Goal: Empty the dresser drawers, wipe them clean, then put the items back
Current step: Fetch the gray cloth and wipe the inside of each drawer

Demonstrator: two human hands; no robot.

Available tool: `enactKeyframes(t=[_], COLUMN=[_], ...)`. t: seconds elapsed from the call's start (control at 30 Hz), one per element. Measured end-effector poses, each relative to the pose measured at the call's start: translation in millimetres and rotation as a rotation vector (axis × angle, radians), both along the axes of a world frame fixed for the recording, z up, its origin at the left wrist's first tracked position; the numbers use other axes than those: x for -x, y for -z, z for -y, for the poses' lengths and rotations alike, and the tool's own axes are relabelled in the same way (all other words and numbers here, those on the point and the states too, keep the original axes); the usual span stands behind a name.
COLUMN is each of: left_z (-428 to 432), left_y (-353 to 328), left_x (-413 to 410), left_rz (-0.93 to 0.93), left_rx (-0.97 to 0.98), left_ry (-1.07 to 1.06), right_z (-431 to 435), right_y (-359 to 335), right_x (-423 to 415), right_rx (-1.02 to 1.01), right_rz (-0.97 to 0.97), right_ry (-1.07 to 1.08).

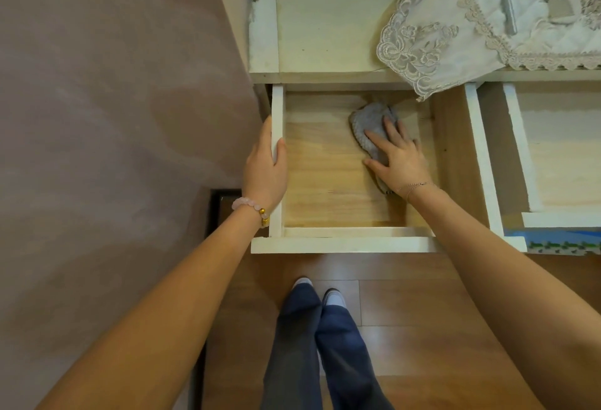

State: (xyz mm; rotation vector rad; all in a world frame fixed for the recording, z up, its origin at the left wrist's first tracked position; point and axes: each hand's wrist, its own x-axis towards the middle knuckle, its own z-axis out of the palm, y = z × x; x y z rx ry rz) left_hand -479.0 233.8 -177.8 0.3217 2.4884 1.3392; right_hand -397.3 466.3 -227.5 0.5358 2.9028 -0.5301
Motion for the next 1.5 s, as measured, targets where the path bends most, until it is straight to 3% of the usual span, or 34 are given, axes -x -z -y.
enactKeyframes(t=[0.33,0.4,0.6,0.73,0.87,0.97,1.1,1.23,1.5], left_z=[1,1,1,4,9,3,-24,-65,-172], left_y=[4,4,-1,-11,-36,-56,-75,-82,-77], left_x=[1,1,1,1,-20,-41,-73,-104,-161], left_rz=[0.031,0.049,0.078,0.082,-0.120,-0.305,-0.407,-0.450,-0.426], left_rx=[-0.026,-0.019,-0.024,-0.010,0.152,0.261,0.315,0.337,0.345], left_ry=[0.014,0.006,0.040,0.088,0.121,0.266,0.433,0.522,0.483], right_z=[23,28,41,46,46,38,16,-23,-145], right_y=[-13,-20,-57,-80,-103,-119,-135,-147,-150], right_x=[2,4,-12,-36,-61,-82,-108,-135,-190], right_rx=[-0.019,0.095,0.722,0.878,0.903,0.879,0.833,0.768,0.712], right_rz=[-0.160,-0.193,-0.335,-0.396,-0.436,-0.496,-0.558,-0.601,-0.553], right_ry=[0.185,0.266,0.670,0.759,0.752,0.739,0.749,0.711,0.657])
